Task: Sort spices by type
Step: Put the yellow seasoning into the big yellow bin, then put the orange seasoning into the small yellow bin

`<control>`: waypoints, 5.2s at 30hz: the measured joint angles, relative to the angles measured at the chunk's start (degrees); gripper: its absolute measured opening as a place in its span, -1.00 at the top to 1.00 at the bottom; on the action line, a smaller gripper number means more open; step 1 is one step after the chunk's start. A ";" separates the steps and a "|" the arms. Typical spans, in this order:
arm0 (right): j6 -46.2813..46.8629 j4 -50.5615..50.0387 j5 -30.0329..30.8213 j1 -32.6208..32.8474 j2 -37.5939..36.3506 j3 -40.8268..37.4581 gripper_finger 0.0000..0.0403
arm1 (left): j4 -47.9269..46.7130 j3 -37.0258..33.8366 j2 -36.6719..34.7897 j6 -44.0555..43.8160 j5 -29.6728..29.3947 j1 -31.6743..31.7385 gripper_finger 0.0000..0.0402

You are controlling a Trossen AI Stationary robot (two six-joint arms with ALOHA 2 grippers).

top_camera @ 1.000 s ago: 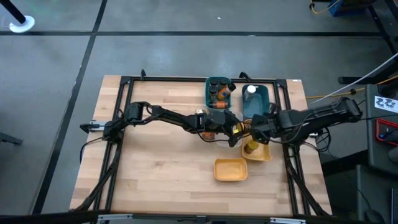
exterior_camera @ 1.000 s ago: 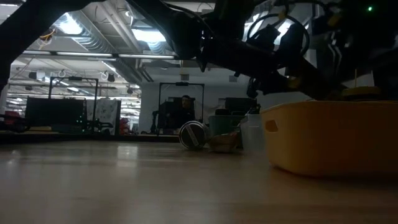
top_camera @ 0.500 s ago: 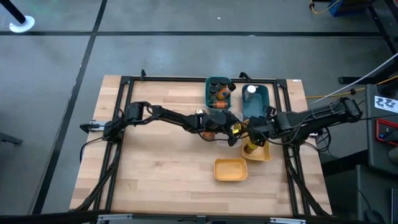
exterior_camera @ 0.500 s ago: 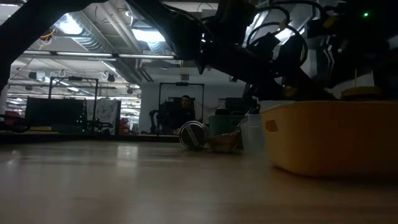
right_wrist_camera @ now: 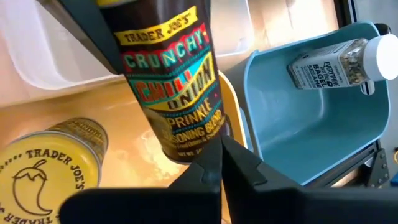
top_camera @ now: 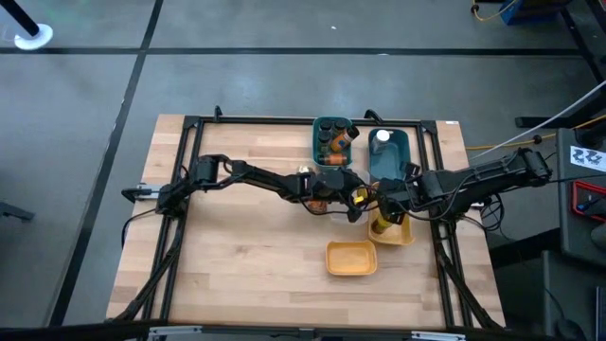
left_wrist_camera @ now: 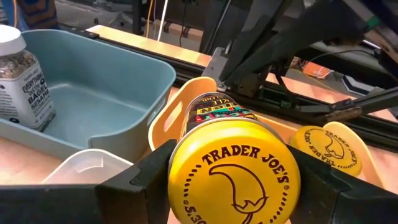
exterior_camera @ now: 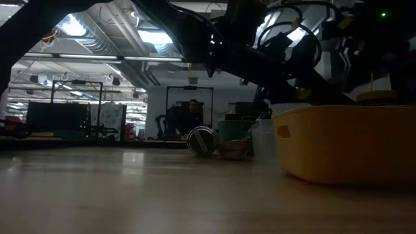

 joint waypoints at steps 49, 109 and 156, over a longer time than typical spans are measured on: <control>-0.68 13.96 0.01 0.00 0.02 -14.03 0.97 | 0.42 0.00 0.09 0.85 0.05 0.52 -0.12; -0.74 13.99 -1.57 0.00 -0.02 -13.99 0.97 | 2.95 0.09 0.04 9.25 -2.31 0.04 -0.34; 1.03 -3.61 -5.58 0.00 -0.05 -4.04 0.97 | -58.76 -3.08 -13.13 18.07 -5.72 -5.84 -0.30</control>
